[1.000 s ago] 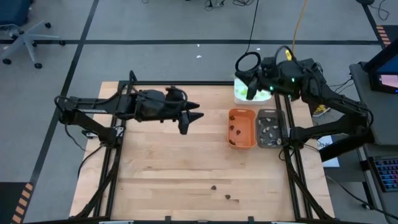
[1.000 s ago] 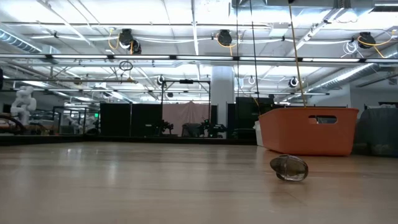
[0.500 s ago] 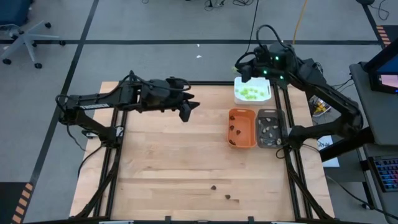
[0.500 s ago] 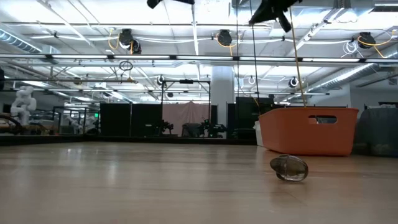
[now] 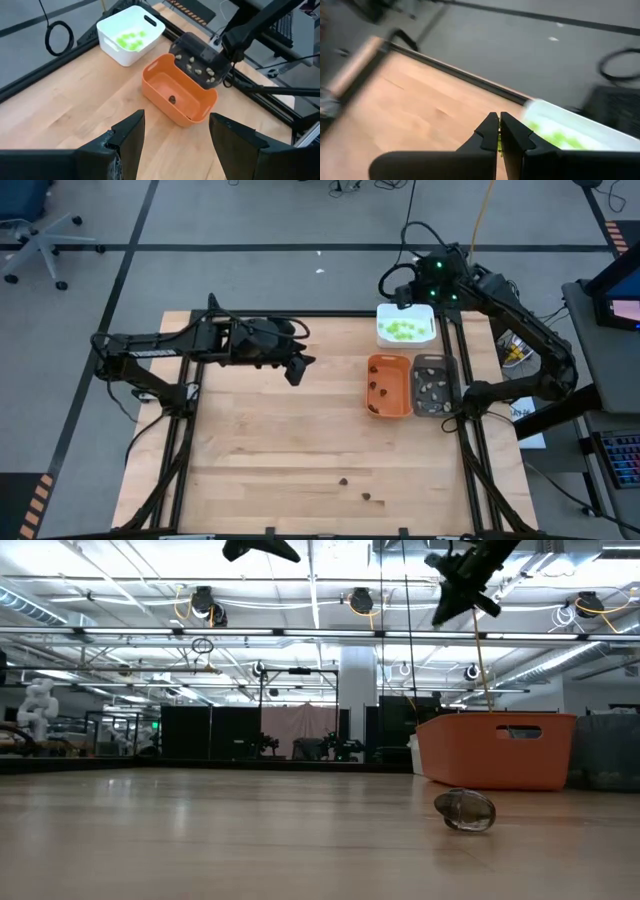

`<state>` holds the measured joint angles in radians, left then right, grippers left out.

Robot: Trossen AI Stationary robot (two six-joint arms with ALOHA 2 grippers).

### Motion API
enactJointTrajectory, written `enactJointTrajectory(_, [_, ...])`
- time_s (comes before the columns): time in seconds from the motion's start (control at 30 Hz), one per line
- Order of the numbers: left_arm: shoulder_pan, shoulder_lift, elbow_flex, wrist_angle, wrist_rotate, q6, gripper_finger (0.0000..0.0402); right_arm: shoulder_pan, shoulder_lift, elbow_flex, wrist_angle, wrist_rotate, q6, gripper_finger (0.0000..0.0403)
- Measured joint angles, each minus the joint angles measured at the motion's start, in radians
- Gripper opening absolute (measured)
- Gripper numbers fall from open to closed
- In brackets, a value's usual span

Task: Sort Halloween decoration
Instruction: Put the green spider toy into the white bin, then put the black skull toy into the orange bin

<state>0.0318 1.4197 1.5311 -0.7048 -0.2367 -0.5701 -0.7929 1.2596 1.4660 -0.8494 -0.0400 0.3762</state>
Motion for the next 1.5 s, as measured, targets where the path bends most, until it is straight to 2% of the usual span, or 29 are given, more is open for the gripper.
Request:
enactJointTrajectory(0.17, [-0.012, 0.009, 0.0, -0.002, 0.0, 0.001, 0.0222, -0.006, 0.0, 0.0, -0.083, 0.07, -0.067, 0.0])
enactJointTrajectory(0.3, [-0.024, 0.007, 0.0, -0.001, 0.0, 0.0, 0.0222, -0.016, 0.0, 0.0, -0.064, -0.015, -0.066, 0.0])
enactJointTrajectory(0.47, [-0.044, 0.008, 0.0, -0.001, 0.0, 0.0, 0.0222, -0.04, 0.017, 0.001, -0.105, -0.035, -0.051, 0.0])
enactJointTrajectory(0.73, [-0.077, 0.008, 0.0, -0.002, 0.0, -0.002, 0.0222, -0.091, 0.18, 0.001, -0.143, 0.032, -0.148, 0.0])
enactJointTrajectory(1.0, [-0.129, 0.008, 0.0, -0.001, -0.001, -0.053, 0.0221, -0.105, 0.338, 0.001, -0.146, 0.065, -0.168, 0.0004])
enactJointTrajectory(1.1, [-0.146, 0.008, 0.0, -0.002, -0.001, -0.053, 0.0221, -0.105, 0.36, 0.001, -0.165, 0.066, -0.161, 0.0028])
enactJointTrajectory(1.23, [-0.158, 0.008, 0.0, -0.001, -0.001, -0.053, 0.0221, -0.105, 0.341, 0.0, -0.2, 0.091, -0.147, 0.0083])
enactJointTrajectory(1.43, [-0.169, 0.017, 0.0, -0.009, -0.001, -0.053, 0.0221, -0.102, 0.192, 0.0, -0.222, 0.089, -0.092, 0.0166])
enactJointTrajectory(1.5, [-0.174, 0.024, 0.0, -0.012, -0.001, -0.053, 0.0221, -0.086, 0.115, 0.0, -0.222, 0.057, -0.05, 0.0184])
